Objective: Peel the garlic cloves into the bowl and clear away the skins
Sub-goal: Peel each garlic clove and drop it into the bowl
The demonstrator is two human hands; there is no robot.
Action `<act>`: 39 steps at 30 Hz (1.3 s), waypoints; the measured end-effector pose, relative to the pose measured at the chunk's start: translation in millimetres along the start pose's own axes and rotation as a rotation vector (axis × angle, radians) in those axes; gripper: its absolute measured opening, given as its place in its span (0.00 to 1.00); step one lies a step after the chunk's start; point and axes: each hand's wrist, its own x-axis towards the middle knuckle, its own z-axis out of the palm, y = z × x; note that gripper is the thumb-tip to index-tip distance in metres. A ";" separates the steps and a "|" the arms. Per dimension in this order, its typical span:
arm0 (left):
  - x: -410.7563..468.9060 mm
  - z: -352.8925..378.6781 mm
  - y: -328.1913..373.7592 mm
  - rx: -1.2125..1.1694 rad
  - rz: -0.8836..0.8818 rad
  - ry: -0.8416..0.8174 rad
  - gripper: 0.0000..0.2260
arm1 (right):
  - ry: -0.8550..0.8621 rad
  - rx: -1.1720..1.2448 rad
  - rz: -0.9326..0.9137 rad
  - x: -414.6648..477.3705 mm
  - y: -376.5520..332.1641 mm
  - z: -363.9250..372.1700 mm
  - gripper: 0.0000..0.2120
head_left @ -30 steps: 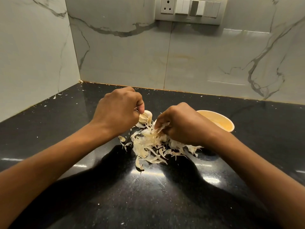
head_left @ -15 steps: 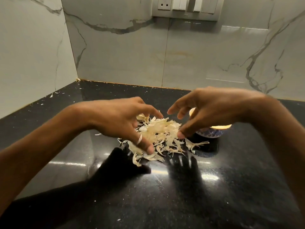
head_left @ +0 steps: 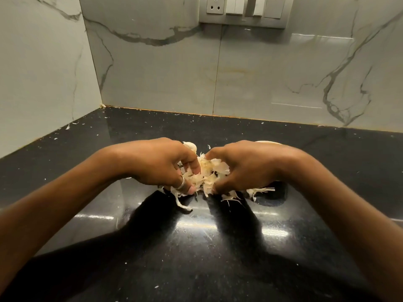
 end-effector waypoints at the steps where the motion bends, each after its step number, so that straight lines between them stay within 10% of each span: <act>1: 0.9 0.6 -0.4 0.012 -0.004 0.026 0.16 | 0.038 0.002 -0.006 2.9 -1.7 2.8 0.29; 7: 5.3 0.4 -6.0 0.024 -0.027 0.194 0.12 | 0.322 0.100 0.002 22.1 0.9 17.0 0.05; 14: 6.3 -4.3 -13.1 -0.005 0.004 0.406 0.15 | 0.579 0.317 -0.016 29.6 0.3 22.6 0.14; 30: 21.6 -4.8 -40.2 -0.119 0.002 0.197 0.36 | 0.381 0.449 -0.027 30.9 6.4 20.7 0.32; 39: 19.6 -5.8 -36.2 -0.301 0.067 0.160 0.39 | 0.376 0.507 -0.027 10.3 14.5 0.5 0.22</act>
